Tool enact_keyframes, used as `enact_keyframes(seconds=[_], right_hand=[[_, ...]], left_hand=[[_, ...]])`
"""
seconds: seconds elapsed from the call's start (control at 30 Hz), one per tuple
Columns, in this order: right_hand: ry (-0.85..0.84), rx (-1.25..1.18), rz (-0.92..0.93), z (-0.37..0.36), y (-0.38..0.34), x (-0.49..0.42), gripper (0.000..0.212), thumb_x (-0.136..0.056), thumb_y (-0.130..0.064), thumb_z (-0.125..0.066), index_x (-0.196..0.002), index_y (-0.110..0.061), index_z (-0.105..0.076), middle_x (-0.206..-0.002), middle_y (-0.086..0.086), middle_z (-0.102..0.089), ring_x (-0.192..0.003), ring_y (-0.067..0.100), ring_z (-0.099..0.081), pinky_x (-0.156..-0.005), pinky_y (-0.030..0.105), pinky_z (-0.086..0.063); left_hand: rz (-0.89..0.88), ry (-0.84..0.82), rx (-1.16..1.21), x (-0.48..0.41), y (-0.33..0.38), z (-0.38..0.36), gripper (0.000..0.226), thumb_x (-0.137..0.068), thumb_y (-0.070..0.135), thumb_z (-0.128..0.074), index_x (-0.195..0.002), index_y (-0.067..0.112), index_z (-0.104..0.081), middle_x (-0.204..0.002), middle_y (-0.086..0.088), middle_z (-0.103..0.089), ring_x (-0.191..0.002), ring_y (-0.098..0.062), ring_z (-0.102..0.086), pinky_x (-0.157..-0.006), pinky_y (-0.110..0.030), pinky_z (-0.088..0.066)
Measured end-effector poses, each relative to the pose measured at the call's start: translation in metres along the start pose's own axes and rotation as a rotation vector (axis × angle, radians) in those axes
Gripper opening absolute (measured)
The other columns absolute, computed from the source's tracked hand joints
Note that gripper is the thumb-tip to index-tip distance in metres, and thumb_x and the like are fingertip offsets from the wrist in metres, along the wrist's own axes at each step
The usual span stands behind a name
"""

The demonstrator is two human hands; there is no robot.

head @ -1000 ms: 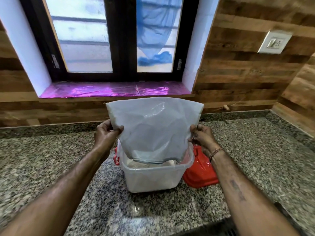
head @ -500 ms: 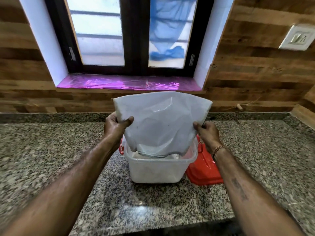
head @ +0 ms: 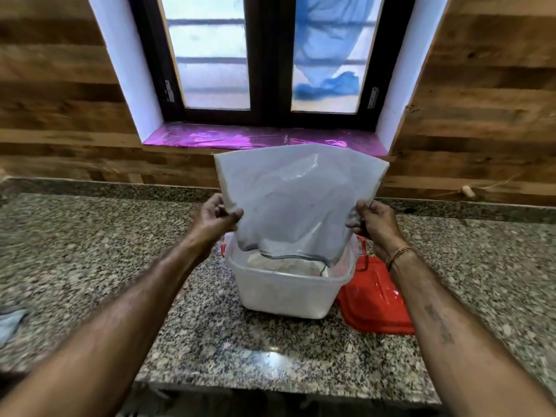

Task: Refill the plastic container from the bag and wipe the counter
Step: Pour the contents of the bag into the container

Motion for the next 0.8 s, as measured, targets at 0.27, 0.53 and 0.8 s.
enact_keyframes(seconds=[0.27, 0.53, 0.8], right_hand=[[-0.176, 0.366, 0.018, -0.005, 0.003, 0.001, 0.008, -0.1, -0.007, -0.058, -0.102, -0.008, -0.066, -0.087, 0.02, -0.071, -0.046, 0.009, -0.067, -0.036, 0.016, -0.038], [-0.22, 0.11, -0.025, -0.019, -0.013, -0.002, 0.011, -0.106, -0.015, -0.048, -0.107, -0.012, -0.057, -0.075, 0.008, -0.059, -0.043, 0.008, -0.064, -0.039, 0.017, -0.045], [-0.263, 0.094, -0.108, -0.021, 0.012, -0.002, 0.016, -0.109, -0.022, -0.042, -0.115, -0.017, -0.056, -0.09, 0.007, -0.067, -0.05, 0.015, -0.071, -0.039, 0.019, -0.05]], left_hand=[[-0.101, 0.224, 0.024, 0.018, 0.02, 0.007, 0.024, -0.088, 0.008, -0.075, -0.109, 0.001, -0.066, -0.102, -0.019, -0.074, -0.086, -0.024, -0.07, -0.066, -0.036, -0.055], [0.035, 0.1, 0.111, 0.017, 0.002, 0.0, 0.022, -0.09, -0.006, -0.066, -0.109, 0.005, -0.068, -0.098, -0.01, -0.076, -0.096, -0.028, -0.069, -0.078, -0.036, -0.061], [-0.039, 0.277, -0.179, 0.019, -0.001, 0.014, 0.025, -0.099, 0.024, -0.063, -0.123, 0.02, -0.064, -0.104, -0.009, -0.075, -0.088, -0.031, -0.074, -0.061, -0.042, -0.063]])
Point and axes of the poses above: each hand's wrist, its own x-axis away from the middle knuckle, its own z-axis out of the back of the hand, y = z × x, the point moved 8 cm from there along -x, towards the middle knuckle
